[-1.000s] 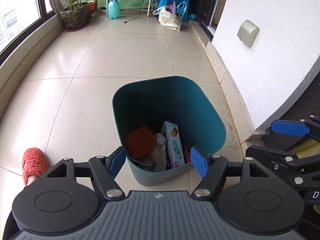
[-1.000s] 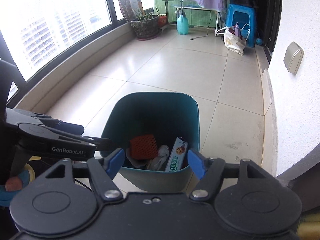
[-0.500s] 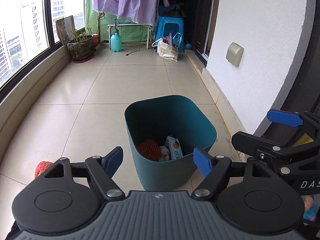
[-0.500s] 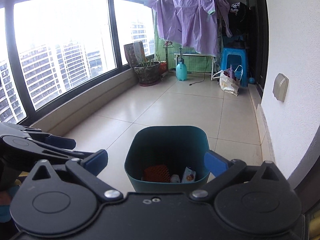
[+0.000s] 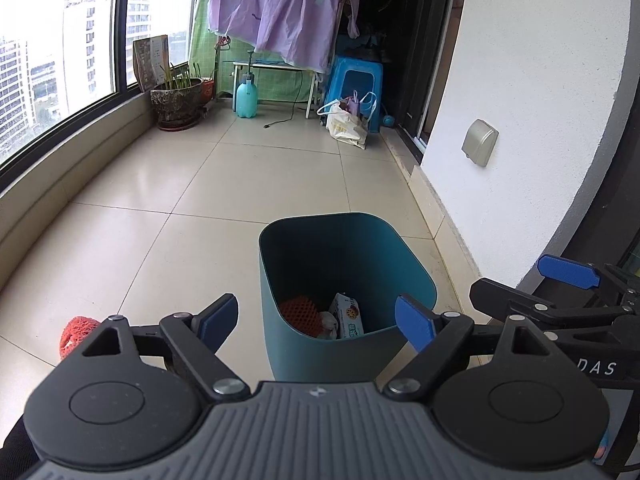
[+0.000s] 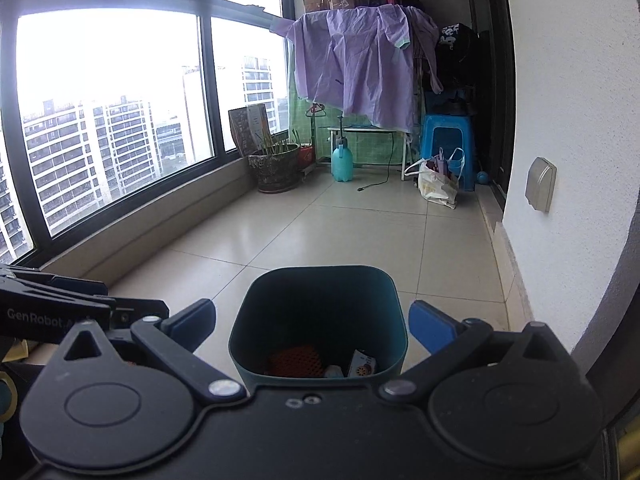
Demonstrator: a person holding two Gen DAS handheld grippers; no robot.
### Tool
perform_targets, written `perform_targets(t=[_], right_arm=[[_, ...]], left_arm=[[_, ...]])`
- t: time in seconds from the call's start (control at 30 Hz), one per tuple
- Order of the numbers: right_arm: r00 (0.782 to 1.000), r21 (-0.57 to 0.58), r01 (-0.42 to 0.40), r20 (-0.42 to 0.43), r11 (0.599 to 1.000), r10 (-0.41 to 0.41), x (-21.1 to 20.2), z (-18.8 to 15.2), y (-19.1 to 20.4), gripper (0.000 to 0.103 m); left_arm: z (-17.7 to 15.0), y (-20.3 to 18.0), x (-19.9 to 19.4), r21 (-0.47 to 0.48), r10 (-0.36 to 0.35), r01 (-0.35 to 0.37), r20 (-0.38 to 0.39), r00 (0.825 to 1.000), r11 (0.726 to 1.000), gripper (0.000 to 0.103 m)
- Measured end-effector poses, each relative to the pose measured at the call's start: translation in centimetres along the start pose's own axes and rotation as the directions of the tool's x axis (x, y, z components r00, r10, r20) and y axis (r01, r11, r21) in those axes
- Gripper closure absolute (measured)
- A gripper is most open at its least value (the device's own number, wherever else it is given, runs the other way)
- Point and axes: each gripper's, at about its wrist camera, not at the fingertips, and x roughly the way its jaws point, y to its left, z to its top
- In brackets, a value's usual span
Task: Collect trash
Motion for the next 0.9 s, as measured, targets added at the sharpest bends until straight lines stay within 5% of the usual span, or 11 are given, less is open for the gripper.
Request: perform_targets(t=[0.17,0.43,0.9], right_arm=[[1.000,0.018,-0.003,-0.012,1.000,0.004,0.06,-0.18,-0.10,0.000],[0.999,0.041,-0.016,-0.034,0.999,0.017,0.57,-0.22,-0.32,0.000],[0.998,0.041,-0.011,-0.056,0.999,0.013,1.01,0.04,-0.54,0.000]], left_arm=[[0.15,0.12,0.34,0.006,0.004,-0.004,-0.002,1.000,1.000,0.009],[0.32,0.60,-0.27,-0.022,-0.022,0.023,0.047,0.999,0.999,0.009],[0.12,0.29,0.43,0.022,-0.005,0.005,0.008,1.000,1.000,0.009]])
